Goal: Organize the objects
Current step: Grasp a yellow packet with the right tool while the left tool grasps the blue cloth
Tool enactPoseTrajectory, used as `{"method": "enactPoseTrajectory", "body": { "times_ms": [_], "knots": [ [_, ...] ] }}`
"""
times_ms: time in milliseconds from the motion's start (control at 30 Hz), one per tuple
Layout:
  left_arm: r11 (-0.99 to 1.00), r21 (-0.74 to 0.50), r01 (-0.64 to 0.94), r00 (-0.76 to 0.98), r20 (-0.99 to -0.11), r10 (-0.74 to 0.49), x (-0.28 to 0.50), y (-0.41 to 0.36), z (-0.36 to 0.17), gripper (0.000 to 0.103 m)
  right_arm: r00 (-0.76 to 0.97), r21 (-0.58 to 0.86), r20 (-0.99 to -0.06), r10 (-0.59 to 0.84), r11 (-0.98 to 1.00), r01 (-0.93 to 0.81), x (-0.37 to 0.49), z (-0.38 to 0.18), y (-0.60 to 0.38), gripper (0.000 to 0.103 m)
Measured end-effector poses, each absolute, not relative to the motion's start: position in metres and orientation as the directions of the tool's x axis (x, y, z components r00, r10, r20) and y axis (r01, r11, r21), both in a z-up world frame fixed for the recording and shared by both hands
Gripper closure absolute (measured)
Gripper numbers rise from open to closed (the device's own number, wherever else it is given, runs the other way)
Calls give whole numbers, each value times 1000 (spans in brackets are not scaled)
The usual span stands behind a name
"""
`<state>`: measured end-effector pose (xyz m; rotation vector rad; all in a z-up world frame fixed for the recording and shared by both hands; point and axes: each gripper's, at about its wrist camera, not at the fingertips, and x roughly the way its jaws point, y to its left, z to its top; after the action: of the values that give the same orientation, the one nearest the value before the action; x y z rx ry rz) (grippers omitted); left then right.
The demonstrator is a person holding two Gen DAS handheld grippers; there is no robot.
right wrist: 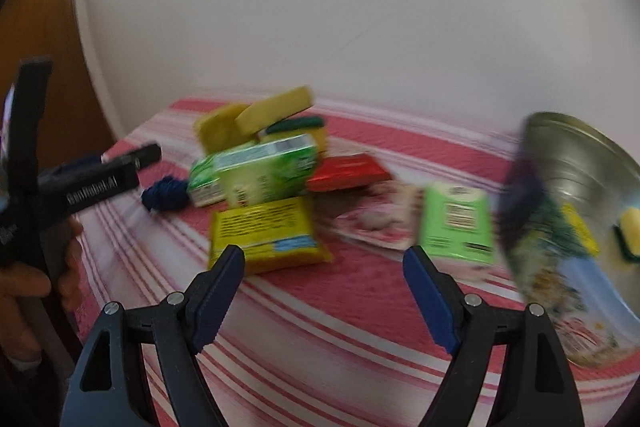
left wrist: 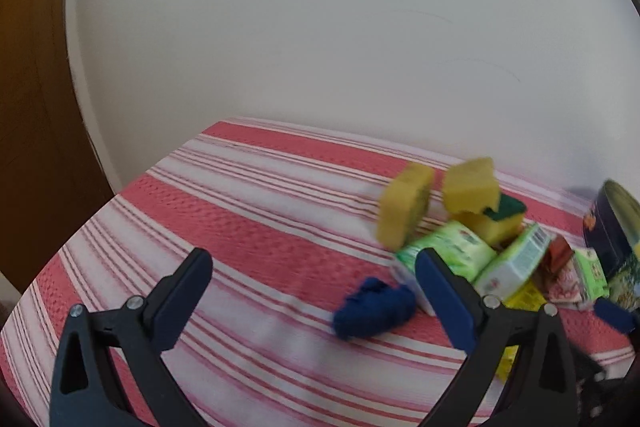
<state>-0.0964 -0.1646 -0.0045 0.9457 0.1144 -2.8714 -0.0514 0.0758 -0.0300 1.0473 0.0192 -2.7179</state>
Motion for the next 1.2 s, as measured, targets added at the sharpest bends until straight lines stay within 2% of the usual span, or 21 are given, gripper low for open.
{"method": "enactPoseTrajectory", "body": {
  "times_ms": [267,467,533,633,733,833,967,1133,1200],
  "knots": [
    [-984,-75,161,-788,-611,-82,-102,-192,-3,0,-649,43,-730,-212,-963,267,-86,-41,35,19],
    [-991,-78,108,-773,-633,-35,-106,-186,-6,0,-589,18,-784,-196,-956,294,-97,-52,17,17],
    [-998,-49,46,-759,-651,-3,-108,-175,-10,0,-590,4,-786,-185,-956,294,-95,-52,16,17],
    [-998,9,-61,-733,-679,39,-108,-154,-17,0,-598,14,-779,-190,-958,286,-90,-51,20,27],
    [-988,88,-128,-720,-693,31,-105,-137,-23,0,-601,45,-772,-206,-961,272,-82,-50,30,28],
    [-981,135,-137,-724,-689,6,-105,-128,-25,0,-601,71,-767,-223,-962,265,-71,-50,41,28],
    [-990,104,-93,-694,-720,-11,-112,-133,-31,1,-602,92,-758,-253,-954,285,-45,-48,53,28],
    [-996,-7,-86,-627,-777,59,-125,-141,-42,13,-620,81,-742,-255,-952,295,-25,-42,70,28],
    [-996,-19,-90,-603,-795,70,-129,-140,-47,21,-625,83,-738,-255,-953,290,-21,-41,75,28]
  ]
}}
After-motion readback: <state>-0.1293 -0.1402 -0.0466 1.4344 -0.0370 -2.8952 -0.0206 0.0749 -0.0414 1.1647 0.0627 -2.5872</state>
